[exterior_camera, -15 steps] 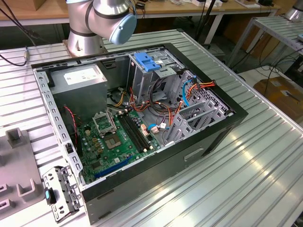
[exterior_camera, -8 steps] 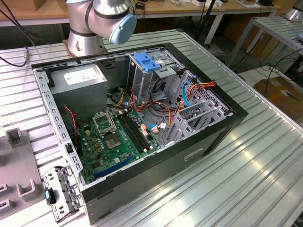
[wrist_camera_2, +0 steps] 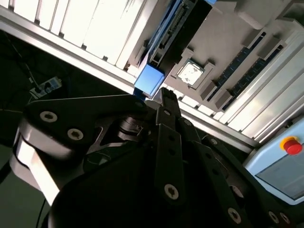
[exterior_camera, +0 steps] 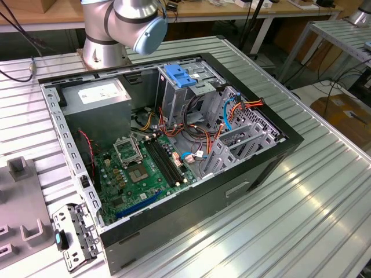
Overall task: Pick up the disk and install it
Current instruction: 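Pick up the disk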
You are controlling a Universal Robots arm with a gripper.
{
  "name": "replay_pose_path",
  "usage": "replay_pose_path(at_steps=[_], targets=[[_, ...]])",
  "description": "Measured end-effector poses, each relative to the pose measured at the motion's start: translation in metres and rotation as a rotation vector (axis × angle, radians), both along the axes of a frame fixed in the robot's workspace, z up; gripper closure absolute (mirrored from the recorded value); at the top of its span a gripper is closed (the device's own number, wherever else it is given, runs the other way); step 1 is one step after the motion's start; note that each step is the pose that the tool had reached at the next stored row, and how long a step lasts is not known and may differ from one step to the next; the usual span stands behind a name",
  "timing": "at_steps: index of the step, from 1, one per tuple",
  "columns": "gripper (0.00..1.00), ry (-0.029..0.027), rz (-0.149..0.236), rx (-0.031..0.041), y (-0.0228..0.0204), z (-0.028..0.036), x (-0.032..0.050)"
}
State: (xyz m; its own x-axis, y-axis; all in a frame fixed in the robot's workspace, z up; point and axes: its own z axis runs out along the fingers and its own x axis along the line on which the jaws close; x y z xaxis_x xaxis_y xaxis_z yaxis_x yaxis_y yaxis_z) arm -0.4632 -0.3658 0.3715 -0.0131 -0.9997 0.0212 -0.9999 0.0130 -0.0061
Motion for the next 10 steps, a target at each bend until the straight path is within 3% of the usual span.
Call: replay_pose_path(at_steps=[2, 3, 6, 10], targets=[[0.89, -0.0215, -0.001, 0.0000, 0.0007, -0.0009, -0.0018], [0.89, -0.0252, -0.002, 0.0000, 0.0011, -0.0015, -0.0022], [0.89, -0.0302, -0.010, 0.0000, 0.0034, -0.0037, -0.0042], [0.89, -0.0305, -0.017, 0.0005, 0.0052, -0.0061, -0.0085]])
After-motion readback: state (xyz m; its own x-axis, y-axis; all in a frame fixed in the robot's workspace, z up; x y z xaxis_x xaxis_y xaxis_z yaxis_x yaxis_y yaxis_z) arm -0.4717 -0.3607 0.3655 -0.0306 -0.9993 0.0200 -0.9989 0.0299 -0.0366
